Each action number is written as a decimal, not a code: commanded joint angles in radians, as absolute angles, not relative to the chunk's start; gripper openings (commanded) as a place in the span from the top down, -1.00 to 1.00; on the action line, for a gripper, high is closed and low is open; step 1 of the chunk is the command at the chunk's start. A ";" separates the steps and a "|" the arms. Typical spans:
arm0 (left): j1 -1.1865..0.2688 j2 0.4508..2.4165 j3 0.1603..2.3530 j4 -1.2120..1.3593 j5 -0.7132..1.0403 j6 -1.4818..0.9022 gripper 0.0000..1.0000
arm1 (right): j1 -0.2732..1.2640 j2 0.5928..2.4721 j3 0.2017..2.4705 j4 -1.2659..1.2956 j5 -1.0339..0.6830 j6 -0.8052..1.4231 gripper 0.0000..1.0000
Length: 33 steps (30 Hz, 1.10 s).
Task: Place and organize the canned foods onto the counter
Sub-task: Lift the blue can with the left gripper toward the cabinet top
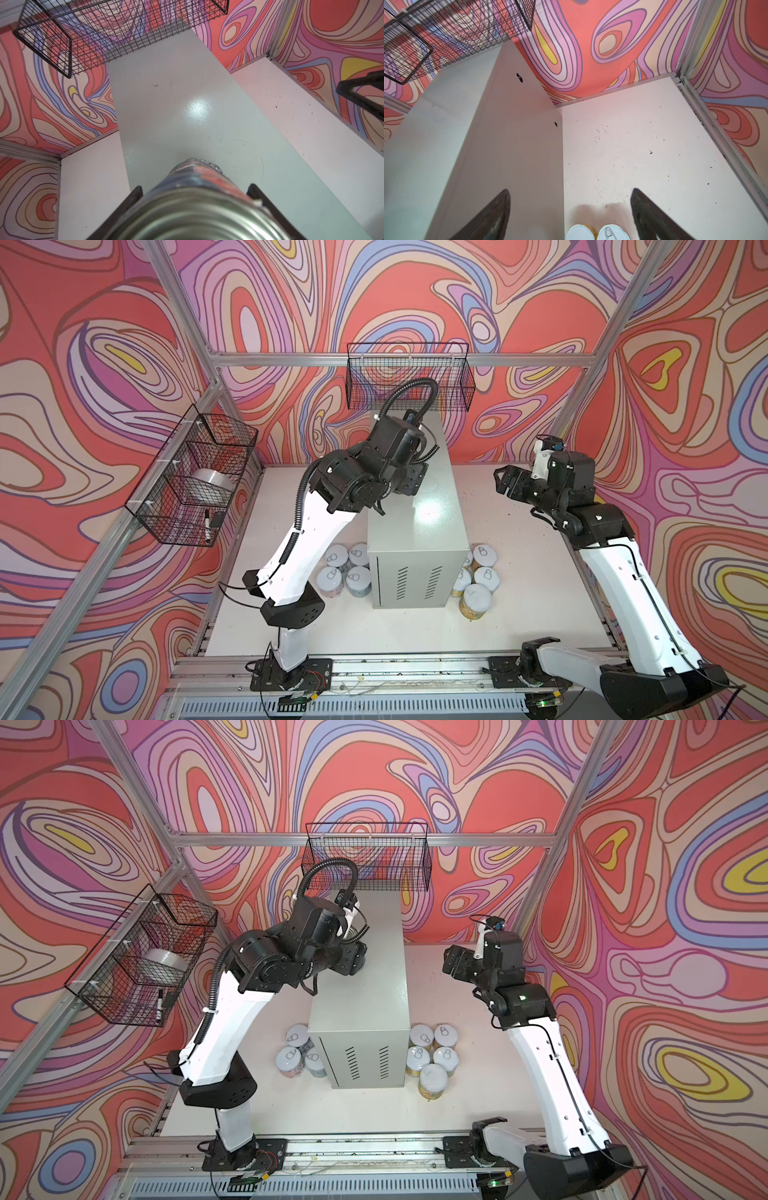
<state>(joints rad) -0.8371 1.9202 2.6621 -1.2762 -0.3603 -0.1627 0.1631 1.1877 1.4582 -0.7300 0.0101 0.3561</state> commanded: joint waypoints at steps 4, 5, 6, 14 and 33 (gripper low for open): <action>-0.804 1.946 2.720 -1.123 -0.312 -0.166 1.00 | 0.192 1.192 1.477 -0.769 0.008 0.340 -0.86; -0.797 1.953 2.720 -1.126 -0.310 -0.171 1.00 | 0.194 1.192 1.473 -0.770 0.008 0.341 -0.86; -0.791 1.958 2.720 -1.125 -0.310 -0.175 1.00 | 0.195 1.192 1.470 -0.770 0.008 0.342 -0.86; -0.781 1.965 2.717 -1.099 -0.335 -0.158 0.71 | 0.199 1.205 1.463 -0.757 0.005 0.345 -0.87; -0.743 1.988 2.717 -0.995 -0.334 -0.131 -0.84 | 0.221 1.281 1.509 -0.722 -0.033 0.332 -0.92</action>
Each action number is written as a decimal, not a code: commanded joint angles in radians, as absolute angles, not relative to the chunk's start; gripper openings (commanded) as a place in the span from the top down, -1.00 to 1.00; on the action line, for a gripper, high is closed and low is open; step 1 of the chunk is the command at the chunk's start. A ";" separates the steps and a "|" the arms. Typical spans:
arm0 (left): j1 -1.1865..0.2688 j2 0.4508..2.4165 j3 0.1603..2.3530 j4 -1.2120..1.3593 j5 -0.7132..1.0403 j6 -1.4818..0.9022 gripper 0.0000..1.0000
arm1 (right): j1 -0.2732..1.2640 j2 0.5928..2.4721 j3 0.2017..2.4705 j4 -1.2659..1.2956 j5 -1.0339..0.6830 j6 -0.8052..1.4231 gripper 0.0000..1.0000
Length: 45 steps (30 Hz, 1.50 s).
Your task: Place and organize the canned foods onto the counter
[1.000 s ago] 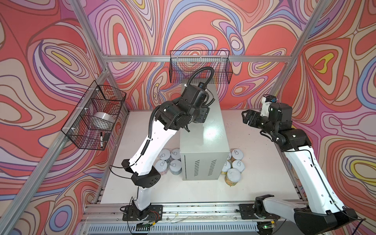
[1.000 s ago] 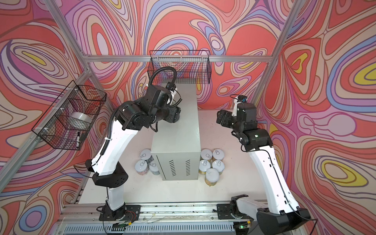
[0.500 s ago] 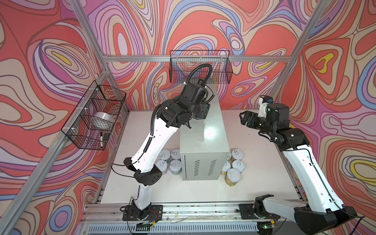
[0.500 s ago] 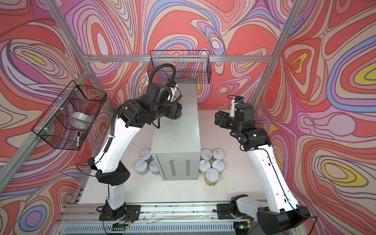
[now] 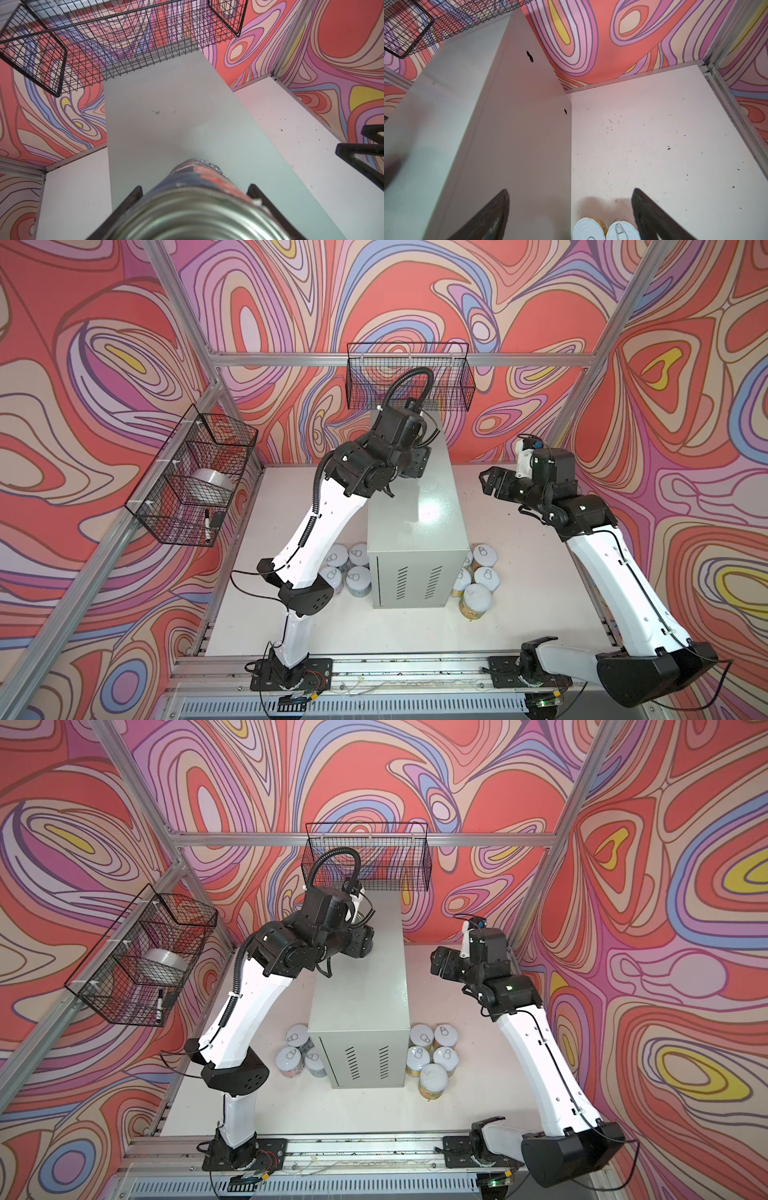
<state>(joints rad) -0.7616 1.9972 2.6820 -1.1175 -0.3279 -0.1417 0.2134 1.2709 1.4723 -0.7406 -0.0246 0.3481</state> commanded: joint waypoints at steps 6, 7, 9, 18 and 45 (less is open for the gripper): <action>-0.723 2.002 2.718 -0.958 -0.307 -0.133 -1.00 | 0.222 1.312 1.544 -0.723 -0.038 0.324 -0.97; -0.723 2.000 2.717 -0.953 -0.308 -0.133 -1.00 | 0.222 1.316 1.548 -0.723 -0.041 0.322 -0.97; -0.717 1.997 2.718 -0.941 -0.312 -0.128 -1.00 | 0.225 1.318 1.564 -0.721 -0.049 0.317 -0.95; -0.704 1.853 2.666 -0.880 -0.381 -0.048 -1.00 | 0.329 1.300 1.636 -0.674 -0.079 0.251 -0.86; -0.307 1.273 1.670 -0.730 -0.041 -0.329 -0.93 | 0.701 1.685 1.997 -0.692 0.159 0.211 -0.77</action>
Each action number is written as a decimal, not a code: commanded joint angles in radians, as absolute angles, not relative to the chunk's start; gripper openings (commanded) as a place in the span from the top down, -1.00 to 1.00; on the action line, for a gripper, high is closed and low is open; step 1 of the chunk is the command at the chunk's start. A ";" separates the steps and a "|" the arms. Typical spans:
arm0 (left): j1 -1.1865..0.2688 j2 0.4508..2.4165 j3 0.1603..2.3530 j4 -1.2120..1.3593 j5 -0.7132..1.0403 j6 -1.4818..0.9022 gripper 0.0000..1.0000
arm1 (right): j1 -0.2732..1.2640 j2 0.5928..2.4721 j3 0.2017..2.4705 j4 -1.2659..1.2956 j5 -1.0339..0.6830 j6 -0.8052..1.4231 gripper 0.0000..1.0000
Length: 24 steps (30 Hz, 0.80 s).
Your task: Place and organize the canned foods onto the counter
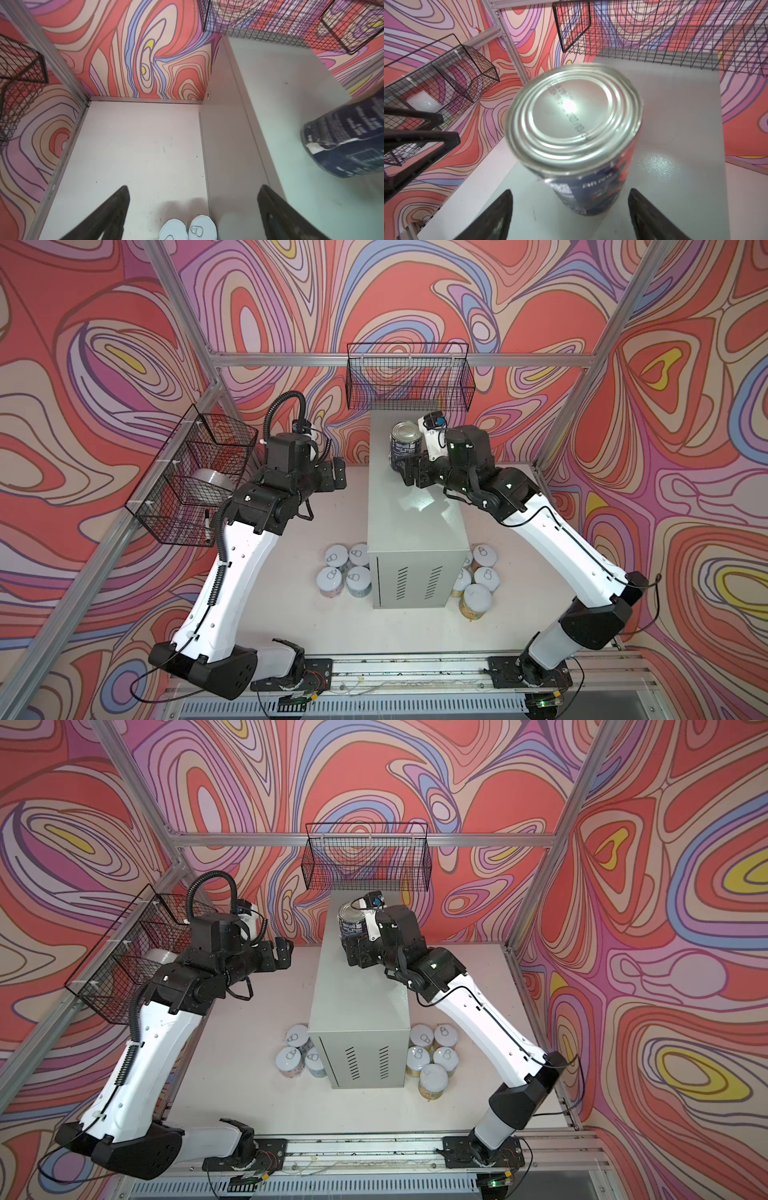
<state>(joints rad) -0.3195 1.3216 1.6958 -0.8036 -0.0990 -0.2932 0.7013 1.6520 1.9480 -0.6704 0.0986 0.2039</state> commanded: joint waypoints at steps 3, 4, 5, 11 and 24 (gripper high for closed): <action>-0.298 1.269 1.632 -0.714 -0.027 -0.340 -0.90 | 0.701 1.735 2.037 -0.695 0.189 0.203 -0.77; -0.295 1.269 1.624 -0.712 -0.021 -0.342 -0.89 | 0.701 1.753 2.047 -0.692 0.201 0.201 -0.77; -0.295 1.269 1.616 -0.706 -0.019 -0.344 -0.88 | 0.701 1.765 2.061 -0.695 0.217 0.199 -0.76; -0.290 1.267 1.584 -0.687 -0.009 -0.348 -0.84 | 0.687 1.861 2.147 -0.700 0.338 0.178 -0.75; -0.290 1.297 1.568 -0.661 0.017 -0.368 -0.78 | 0.615 1.987 2.289 -0.630 0.247 0.143 -0.51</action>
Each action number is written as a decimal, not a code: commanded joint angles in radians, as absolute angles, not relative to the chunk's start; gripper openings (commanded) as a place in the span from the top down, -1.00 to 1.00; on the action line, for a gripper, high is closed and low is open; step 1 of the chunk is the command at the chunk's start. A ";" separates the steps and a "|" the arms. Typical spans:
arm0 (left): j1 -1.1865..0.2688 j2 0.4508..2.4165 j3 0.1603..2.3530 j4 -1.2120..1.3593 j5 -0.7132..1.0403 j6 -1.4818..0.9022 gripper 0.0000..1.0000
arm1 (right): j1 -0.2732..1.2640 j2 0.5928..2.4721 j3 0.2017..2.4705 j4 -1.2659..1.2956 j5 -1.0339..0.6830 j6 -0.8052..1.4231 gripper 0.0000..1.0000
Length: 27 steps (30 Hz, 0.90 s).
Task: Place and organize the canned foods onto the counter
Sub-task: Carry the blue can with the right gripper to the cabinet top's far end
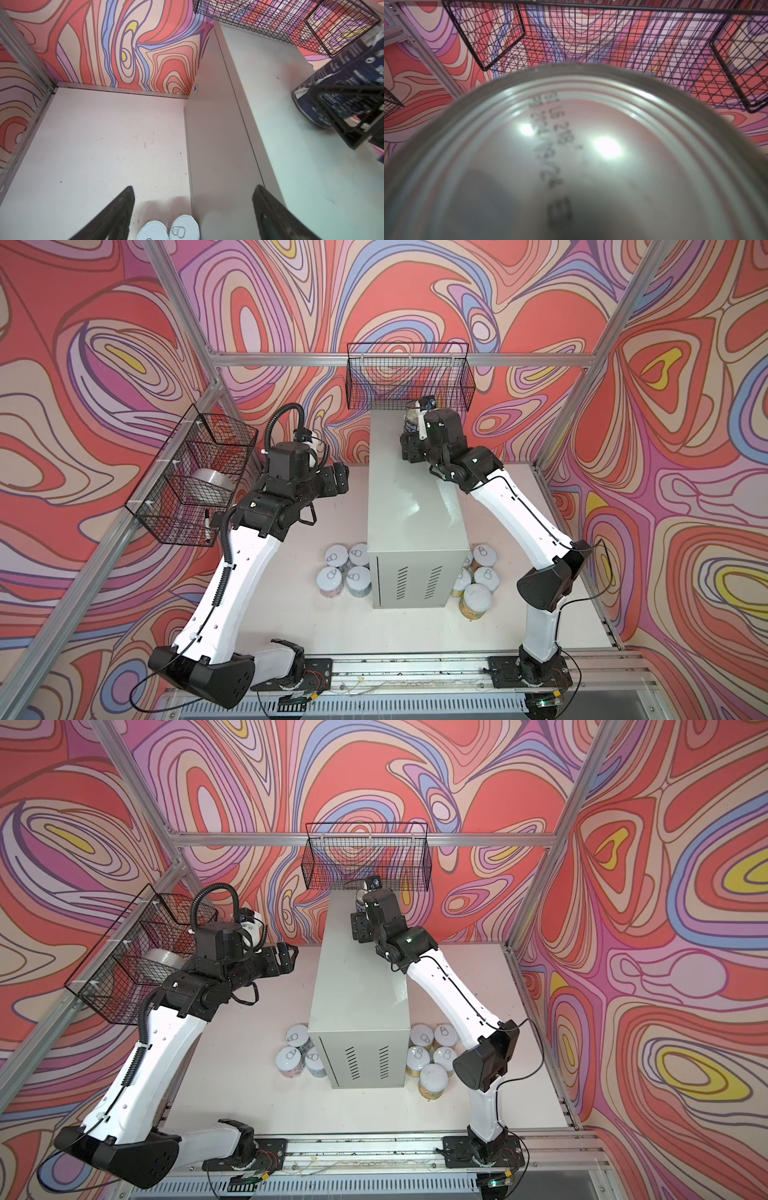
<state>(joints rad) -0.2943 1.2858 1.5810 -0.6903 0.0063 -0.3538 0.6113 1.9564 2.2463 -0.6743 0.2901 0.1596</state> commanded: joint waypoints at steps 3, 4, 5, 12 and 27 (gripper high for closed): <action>-0.289 1.301 1.567 -0.663 0.008 -0.364 -0.78 | 0.616 2.061 2.389 -0.664 0.216 0.139 -0.47; -0.289 1.301 1.566 -0.663 0.005 -0.364 -0.78 | 0.616 2.083 2.419 -0.671 0.206 0.137 -0.45; -0.287 1.301 1.564 -0.662 0.004 -0.362 -0.78 | 0.616 2.100 2.440 -0.671 0.197 0.134 -0.45; -0.288 1.309 1.556 -0.651 0.000 -0.357 -0.78 | 0.615 2.184 2.525 -0.639 0.212 0.104 -0.45; -0.288 1.347 1.546 -0.634 0.005 -0.357 -0.82 | 0.614 2.295 2.622 -0.541 0.182 0.046 -0.80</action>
<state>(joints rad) -0.2935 1.3388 1.5501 -0.6594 0.0067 -0.3527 0.6117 2.2772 2.6026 -0.5529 0.2047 0.0486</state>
